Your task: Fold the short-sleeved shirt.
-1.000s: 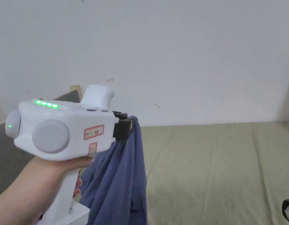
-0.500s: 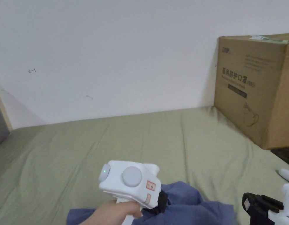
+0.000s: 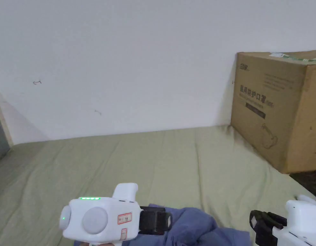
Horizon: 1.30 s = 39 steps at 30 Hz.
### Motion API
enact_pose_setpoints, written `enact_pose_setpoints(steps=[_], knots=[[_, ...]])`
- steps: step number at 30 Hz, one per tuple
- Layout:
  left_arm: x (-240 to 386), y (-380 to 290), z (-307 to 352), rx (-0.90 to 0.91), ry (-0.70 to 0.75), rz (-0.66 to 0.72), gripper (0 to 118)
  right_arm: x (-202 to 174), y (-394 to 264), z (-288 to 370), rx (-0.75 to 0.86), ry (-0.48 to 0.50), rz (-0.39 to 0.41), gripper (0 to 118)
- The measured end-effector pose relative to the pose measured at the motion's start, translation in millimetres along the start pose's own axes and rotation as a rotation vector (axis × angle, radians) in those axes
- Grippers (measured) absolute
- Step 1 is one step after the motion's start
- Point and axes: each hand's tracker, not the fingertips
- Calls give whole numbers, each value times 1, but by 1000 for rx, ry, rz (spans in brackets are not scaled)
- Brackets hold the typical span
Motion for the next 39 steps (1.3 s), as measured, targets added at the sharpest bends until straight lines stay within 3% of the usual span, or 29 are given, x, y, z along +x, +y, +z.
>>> enact_pose_setpoints(steps=[2,3,4,6,7,8,10,14,20,24,26,30,32,33,34,35,36,37,39], knots=[[-1,-8,35,156,68,-23,112,-9,8,-2,58,-4,34,0],[1,-11,51,254,120,-29,107,-14,11,-3,95,-6,53,0],[3,-21,66,336,183,-28,94,-19,15,-5,128,-20,71,0],[8,-38,83,454,284,-37,20,-29,20,-5,186,-35,85,0],[12,-45,89,478,342,-51,0,-34,23,-5,220,-41,100,0],[17,-53,92,492,415,-62,0,-38,24,-5,245,-46,120,0],[21,-69,104,567,424,-97,0,-47,26,-2,306,-62,158,0],[42,-96,119,669,618,-178,0,-53,24,9,376,-88,160,0],[45,-109,134,715,600,-110,0,-49,21,16,381,-105,123,0],[15,-83,149,688,529,-61,0,-45,22,13,290,-94,70,0],[-16,-44,145,522,522,-23,0,-42,25,9,231,-43,44,0],[-109,-1,73,-242,338,122,0,-39,28,-6,142,-21,50,0],[-144,-16,30,-485,241,158,1,-38,25,-16,96,-2,31,0],[-153,-28,11,-537,273,130,11,-37,23,-21,80,8,25,0],[-163,-35,-5,-537,323,118,38,-35,21,-26,63,15,22,0],[-167,-46,-17,-526,367,118,89,-34,19,-29,50,16,24,0],[-175,-54,-31,-525,398,128,114,-34,15,-32,35,10,32,0],[-182,-62,-44,-508,416,161,118,-32,13,-36,20,2,39,0],[-191,-77,-56,-420,365,253,111,-28,8,-42,-8,-8,49,0]])
